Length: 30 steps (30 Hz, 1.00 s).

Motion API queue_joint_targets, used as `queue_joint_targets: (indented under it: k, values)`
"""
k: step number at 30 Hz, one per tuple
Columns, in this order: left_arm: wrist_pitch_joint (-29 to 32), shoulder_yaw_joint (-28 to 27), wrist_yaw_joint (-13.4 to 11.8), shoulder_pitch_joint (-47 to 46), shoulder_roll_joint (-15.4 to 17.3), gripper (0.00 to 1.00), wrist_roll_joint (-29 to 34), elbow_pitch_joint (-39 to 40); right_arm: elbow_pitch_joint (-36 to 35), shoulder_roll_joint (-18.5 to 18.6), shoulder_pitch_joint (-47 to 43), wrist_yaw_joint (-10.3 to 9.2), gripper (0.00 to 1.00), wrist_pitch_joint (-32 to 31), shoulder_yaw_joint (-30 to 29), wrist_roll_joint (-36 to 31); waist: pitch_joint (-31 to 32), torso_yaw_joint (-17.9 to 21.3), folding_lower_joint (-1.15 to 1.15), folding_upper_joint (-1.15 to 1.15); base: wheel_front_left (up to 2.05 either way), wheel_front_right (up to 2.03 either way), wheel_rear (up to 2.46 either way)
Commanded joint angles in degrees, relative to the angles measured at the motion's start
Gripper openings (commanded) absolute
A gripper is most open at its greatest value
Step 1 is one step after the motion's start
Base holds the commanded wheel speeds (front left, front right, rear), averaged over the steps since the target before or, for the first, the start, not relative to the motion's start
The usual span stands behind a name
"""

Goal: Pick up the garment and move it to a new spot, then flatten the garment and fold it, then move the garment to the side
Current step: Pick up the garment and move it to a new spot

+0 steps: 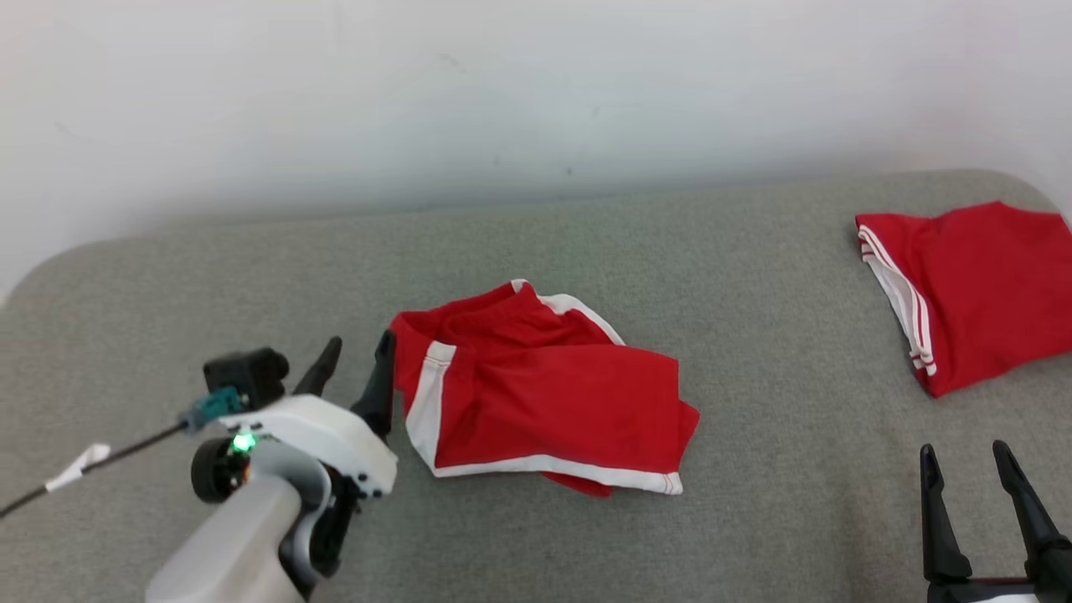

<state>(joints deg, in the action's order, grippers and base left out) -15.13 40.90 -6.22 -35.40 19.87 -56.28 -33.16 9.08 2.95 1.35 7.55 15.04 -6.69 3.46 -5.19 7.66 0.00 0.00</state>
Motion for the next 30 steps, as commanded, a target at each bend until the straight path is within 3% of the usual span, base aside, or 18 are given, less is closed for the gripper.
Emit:
queue_joint_targets:
  k: [1,14,21,26,30]
  values:
    - [0.0,-0.5,-0.3,1.8,0.3,1.00,1.3,0.8,0.0,0.2,-0.9,-0.14,1.00,0.1,-0.3,-0.1,1.5,-1.1,0.00,0.00,0.00,0.00,0.00]
    - [0.0,-4.9,-1.2,17.9,2.2,1.00,15.3,16.3,0.2,0.7,-4.5,-0.15,1.00,0.1,0.0,-0.8,6.1,-5.7,0.00,0.00,0.00,0.00,0.00]
    - [0.0,-11.1,-0.8,28.4,3.0,1.00,25.4,23.2,0.5,0.5,-6.1,-0.15,1.00,0.1,0.7,-1.6,7.4,-7.3,0.00,0.00,0.00,0.00,0.00]
    - [0.0,-17.5,-0.9,35.7,1.1,1.00,32.3,26.6,0.9,0.4,-7.0,-0.15,1.00,0.1,1.3,-2.2,8.0,-7.8,0.00,0.00,0.00,0.00,0.00]
    - [0.0,-22.2,0.6,40.5,-1.5,1.00,37.2,28.6,1.6,0.3,-7.9,-0.15,1.00,0.1,2.0,-2.2,8.7,-8.0,0.00,0.00,0.00,0.00,0.00]
